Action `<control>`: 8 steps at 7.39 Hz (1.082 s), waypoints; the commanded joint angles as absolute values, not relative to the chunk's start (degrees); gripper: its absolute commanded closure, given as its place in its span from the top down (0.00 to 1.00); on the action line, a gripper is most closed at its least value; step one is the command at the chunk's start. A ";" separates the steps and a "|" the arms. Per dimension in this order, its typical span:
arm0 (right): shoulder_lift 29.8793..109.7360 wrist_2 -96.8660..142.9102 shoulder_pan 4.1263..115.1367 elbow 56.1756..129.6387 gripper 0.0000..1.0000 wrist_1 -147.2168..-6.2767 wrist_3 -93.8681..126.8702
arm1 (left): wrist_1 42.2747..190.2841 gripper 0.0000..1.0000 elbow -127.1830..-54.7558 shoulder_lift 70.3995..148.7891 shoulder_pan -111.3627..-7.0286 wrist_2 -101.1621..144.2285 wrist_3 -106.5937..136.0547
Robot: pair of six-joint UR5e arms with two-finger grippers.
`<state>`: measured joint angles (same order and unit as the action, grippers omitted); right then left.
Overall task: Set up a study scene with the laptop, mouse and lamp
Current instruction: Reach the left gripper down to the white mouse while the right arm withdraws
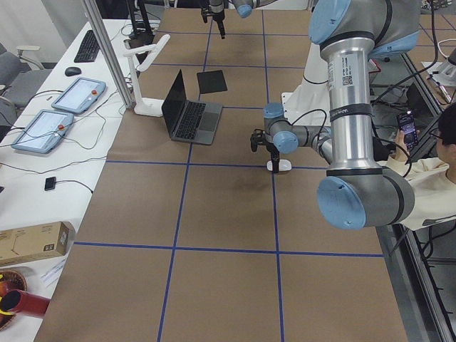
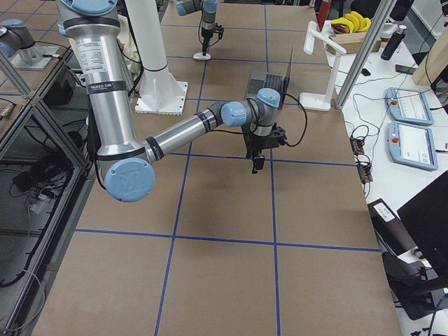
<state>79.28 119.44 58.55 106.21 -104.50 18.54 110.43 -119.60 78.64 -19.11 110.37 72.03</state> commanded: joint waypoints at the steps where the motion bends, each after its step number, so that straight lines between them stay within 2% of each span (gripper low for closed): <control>1: 79.28 119.44 58.62 106.35 1.00 -104.50 18.54 | 116.87 1.00 -114.89 79.45 -18.55 110.30 75.57; 5: 79.28 119.44 59.06 106.52 1.00 -104.59 18.54 | 118.56 1.00 -115.40 79.02 -18.55 111.62 76.64; 8: 79.10 119.44 59.59 106.79 1.00 -105.29 18.54 | 118.48 1.00 -115.57 78.93 -11.80 108.21 81.20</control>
